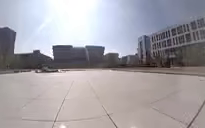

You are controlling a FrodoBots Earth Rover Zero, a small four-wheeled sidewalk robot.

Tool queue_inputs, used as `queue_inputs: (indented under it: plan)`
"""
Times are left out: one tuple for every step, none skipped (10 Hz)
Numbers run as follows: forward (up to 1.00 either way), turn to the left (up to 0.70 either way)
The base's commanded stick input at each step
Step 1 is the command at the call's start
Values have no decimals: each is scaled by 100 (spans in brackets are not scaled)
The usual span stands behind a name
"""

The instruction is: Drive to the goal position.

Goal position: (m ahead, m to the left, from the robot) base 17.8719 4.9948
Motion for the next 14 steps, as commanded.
queue_inputs:
  plan:
    - [70, 0]
    - [70, 0]
    - [70, 0]
    - [70, 0]
    - [70, 0]
    - [70, 0]
    - [70, 0]
    - [70, 0]
    - [70, 0]
    - [70, 0]
    - [70, 0]
    - [70, 0]
    - [70, 0]
    - [70, 0]
